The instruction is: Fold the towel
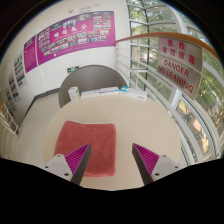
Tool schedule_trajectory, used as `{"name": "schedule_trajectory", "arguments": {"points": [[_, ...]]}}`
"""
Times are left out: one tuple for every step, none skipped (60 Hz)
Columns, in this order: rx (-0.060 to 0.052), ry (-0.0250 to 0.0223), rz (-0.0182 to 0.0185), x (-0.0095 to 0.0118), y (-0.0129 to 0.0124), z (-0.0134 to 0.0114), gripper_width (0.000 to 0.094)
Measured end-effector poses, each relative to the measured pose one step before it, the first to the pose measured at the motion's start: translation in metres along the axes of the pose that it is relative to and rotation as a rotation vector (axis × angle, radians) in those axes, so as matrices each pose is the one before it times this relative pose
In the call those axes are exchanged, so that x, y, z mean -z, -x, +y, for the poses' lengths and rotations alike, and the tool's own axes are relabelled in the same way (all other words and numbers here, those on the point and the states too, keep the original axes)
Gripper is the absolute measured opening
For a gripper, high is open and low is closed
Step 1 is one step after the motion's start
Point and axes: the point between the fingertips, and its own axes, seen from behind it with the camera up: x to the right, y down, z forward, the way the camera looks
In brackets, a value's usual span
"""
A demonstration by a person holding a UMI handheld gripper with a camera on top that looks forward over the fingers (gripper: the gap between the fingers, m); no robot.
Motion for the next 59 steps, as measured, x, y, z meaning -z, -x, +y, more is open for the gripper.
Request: {"name": "schedule_trajectory", "arguments": {"points": [[0.0052,-0.00255,0.0039,0.00007,-0.0028,0.00132,0.0855],[0.0045,-0.00473,0.00098,0.00217,-0.00216,-0.00054,0.0854],[0.0045,-0.00375,0.0,0.00253,-0.00184,-0.00046,0.0853],[0.0047,-0.00291,-0.00029,0.00262,-0.00137,-0.00027,0.0854],[0.004,0.00222,0.00013,0.00357,-0.00128,-0.00333,0.0853],[0.0025,-0.00081,-0.00149,0.00332,-0.00054,0.00009,0.0854],[0.0021,-0.00096,-0.00059,0.00353,-0.00071,0.00011,0.0854],[0.002,-0.00084,0.00069,0.00355,-0.00058,0.00016,0.0855],[0.0032,-0.00093,0.00299,0.00356,0.00014,-0.00165,0.0855],[0.0024,-0.00188,0.00241,0.00417,-0.00004,-0.00026,0.0855],[0.0021,-0.0033,0.00216,0.00438,-0.00014,-0.00109,0.0857],[0.0022,-0.00405,0.00299,0.00487,-0.00001,-0.00135,0.0856],[0.0027,-0.00267,0.00362,0.00526,-0.0001,-0.00273,0.0855],[0.0029,-0.00408,0.00401,0.00583,0.00042,-0.00074,0.0856],[0.0038,-0.005,0.00331,0.00584,0.00083,-0.00138,0.0855],[0.0041,-0.00558,0.00271,0.00604,0.00102,-0.0016,0.0858],[0.0047,-0.00718,0.00213,0.00636,0.00147,-0.00167,0.0857],[0.0049,-0.00875,0.00217,0.00684,0.00159,-0.00196,0.0857],[0.005,-0.00963,0.00256,0.00728,0.00147,-0.00213,0.0856],[0.004,-0.00957,0.00255,0.00753,0.00153,-0.00212,0.0859],[0.0041,-0.00668,0.00183,0.0049,-0.00115,-0.00549,0.0857],[0.0014,-0.00949,0.00319,0.00929,0.00208,-0.00012,0.0857],[0.002,-0.00875,0.00264,0.00788,0.00144,-0.00156,0.0859],[0.0017,-0.008,0.00292,0.00755,0.00174,-0.00123,0.0858],[0.0018,-0.00659,0.00365,0.00789,0.00142,-0.00081,0.0858],[0.0018,-0.00627,0.00436,0.00778,0.00123,-0.00073,0.0857],[0.0014,-0.0059,0.00428,0.00821,0.00133,-0.00048,0.0855],[0.0017,-0.0059,0.00274,0.00709,0.00104,-0.00223,0.0852],[0.0006,-0.00655,0.0026,0.00835,0.00174,-0.00016,0.0851],[-0.0001,-0.00566,0.00264,0.01219,0.00191,-0.00049,0.085],[-0.0007,-0.00311,0.00328,0.00782,0.00438,0.00072,0.085],[0.0009,-0.00362,0.00328,0.00763,0.00179,0.00113,0.0855],[0.0008,-0.00264,0.00396,0.0085,0.00198,0.00137,0.0858],[0.0002,-0.00208,0.00379,0.00833,0.00176,0.00161,0.0859],[0.0002,-0.00203,0.00364,0.00836,0.00185,0.00171,0.0862],[-0.0002,-0.00231,0.00182,0.00862,0.00238,0.00195,0.0859],[0.0,-0.00298,0.00101,0.00892,0.00273,0.00245,0.0859],[0.0016,-0.00664,0.0008,0.01158,0.00159,0.00696,0.0858],[-0.0007,0.00126,-0.00073,0.00991,0.00344,-0.00012,0.0857],[0.0002,-0.00148,-0.00032,0.00751,0.00262,0.00268,0.0856],[0.0006,-0.00056,0.00015,0.00712,0.002,0.00297,0.0857],[0.0021,0.00071,0.00062,0.00742,0.00202,0.00344,0.0854],[0.0039,0.00309,0.00031,0.00724,0.00155,0.00366,0.0855],[0.0046,0.00172,0.00044,0.00607,0.00088,0.00674,0.0855],[0.0026,0.00855,0.00005,0.00883,0.00178,0.0016,0.0857],[0.001,0.00143,0.0024,0.01087,0.0048,0.00807,0.0856],[0.0001,0.0065,-0.00179,0.00548,-0.00168,0.00201,0.0855],[-0.0008,0.00383,-0.0018,0.00593,0.00098,0.00267,0.0855],[-0.0004,0.00209,-0.00301,0.00571,0.00091,0.00241,0.0855],[-0.0009,-0.0001,-0.00194,0.00658,0.00426,0.00429,0.0853],[0.0001,0.0,-0.00447,0.00443,-0.00124,0.0001,0.0855],[0.0003,-0.00175,-0.00196,0.00474,0.00093,0.00156,0.0856],[-0.0001,-0.00321,0.00099,0.00504,0.00446,0.00544,0.0857],[-0.0008,0.0001,-0.0024,0.00596,-0.00115,-0.0007,0.0855],[-0.0007,-0.00262,-0.0019,0.00382,0.00076,0.00037,0.0855],[-0.0007,-0.00356,-0.00155,0.00345,0.00049,0.00049,0.0855],[-0.0002,-0.00378,-0.00085,0.00309,0.00029,0.00024,0.0856],[-0.0001,-0.00309,-0.00018,0.00244,0.00028,0.00028,0.0856],[0.0003,-0.00102,-0.0003,0.00277,0.00001,0.00076,0.0855]]}}
